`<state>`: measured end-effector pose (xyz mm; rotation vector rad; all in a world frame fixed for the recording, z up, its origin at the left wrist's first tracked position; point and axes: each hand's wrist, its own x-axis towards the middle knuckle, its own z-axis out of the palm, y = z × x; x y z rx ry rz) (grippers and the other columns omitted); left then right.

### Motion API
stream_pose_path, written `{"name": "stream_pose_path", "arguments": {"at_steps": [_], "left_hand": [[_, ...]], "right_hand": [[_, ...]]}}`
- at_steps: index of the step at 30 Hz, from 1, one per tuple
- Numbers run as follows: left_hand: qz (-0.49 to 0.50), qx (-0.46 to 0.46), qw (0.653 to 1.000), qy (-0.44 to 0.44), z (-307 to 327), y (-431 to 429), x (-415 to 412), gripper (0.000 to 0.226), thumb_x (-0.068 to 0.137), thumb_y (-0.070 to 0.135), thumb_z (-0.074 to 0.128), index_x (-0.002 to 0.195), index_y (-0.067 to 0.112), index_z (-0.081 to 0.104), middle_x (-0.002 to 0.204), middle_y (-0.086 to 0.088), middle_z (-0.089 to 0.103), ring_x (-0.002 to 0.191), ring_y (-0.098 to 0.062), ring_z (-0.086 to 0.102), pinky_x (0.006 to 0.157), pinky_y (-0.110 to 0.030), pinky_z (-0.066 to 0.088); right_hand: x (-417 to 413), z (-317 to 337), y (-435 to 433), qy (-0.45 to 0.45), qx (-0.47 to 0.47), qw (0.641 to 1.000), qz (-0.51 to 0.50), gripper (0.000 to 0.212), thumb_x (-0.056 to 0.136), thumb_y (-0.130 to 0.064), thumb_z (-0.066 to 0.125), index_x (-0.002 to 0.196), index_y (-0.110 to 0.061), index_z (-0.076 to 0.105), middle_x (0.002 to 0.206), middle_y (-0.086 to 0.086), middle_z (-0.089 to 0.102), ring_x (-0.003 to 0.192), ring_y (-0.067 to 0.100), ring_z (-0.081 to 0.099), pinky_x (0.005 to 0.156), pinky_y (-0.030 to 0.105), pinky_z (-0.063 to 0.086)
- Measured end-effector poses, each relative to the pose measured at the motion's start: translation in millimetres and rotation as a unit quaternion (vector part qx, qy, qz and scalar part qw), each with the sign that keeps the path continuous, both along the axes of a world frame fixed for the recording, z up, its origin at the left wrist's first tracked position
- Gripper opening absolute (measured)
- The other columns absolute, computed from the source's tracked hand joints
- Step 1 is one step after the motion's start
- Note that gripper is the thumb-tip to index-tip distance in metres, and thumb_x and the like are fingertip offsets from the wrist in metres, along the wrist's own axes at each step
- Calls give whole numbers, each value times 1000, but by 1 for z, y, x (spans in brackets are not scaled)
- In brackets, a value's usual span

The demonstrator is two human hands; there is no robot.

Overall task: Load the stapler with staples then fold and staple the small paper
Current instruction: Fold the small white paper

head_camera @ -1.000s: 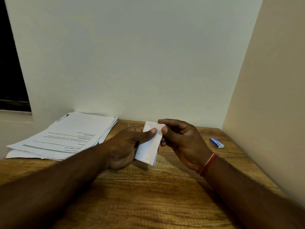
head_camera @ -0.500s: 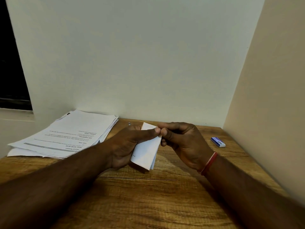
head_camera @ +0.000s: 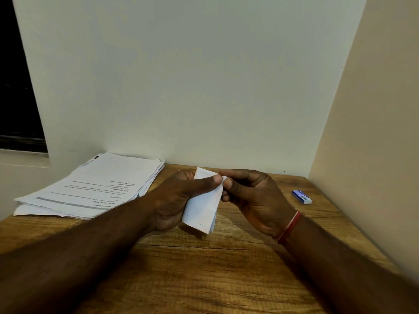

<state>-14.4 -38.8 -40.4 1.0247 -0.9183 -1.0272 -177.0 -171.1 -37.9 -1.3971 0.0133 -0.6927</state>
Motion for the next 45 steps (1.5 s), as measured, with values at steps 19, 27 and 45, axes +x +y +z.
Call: {"name": "stream_pose_path", "arguments": {"at_steps": [19, 27, 45], "left_hand": [[283, -82, 848, -440, -5, -5, 11, 32, 86, 61, 83, 90, 29, 82, 81, 6, 79, 80, -13, 74, 62, -18, 50], [272, -89, 863, -417, -6, -7, 13, 20, 82, 58, 89, 83, 39, 83, 86, 15, 81, 80, -10, 77, 63, -24, 53], [307, -149, 835, -431, -4, -6, 11, 6, 100, 27, 85, 98, 32, 81, 93, 20, 79, 95, 1, 74, 81, -4, 47]], "right_hand": [[1, -5, -4, 48, -134, 979, -148, 24, 91, -19, 84, 111, -6, 86, 102, 13, 84, 93, 22, 76, 78, 32, 63], [0, -6, -7, 56, -188, 962, -188, 22, 87, -26, 85, 99, -8, 87, 90, 7, 82, 85, 16, 74, 71, 29, 62], [8, -13, -20, 60, -413, 840, -346, 10, 108, -11, 59, 100, -16, 62, 98, -4, 62, 92, 9, 58, 73, 11, 43]]}}
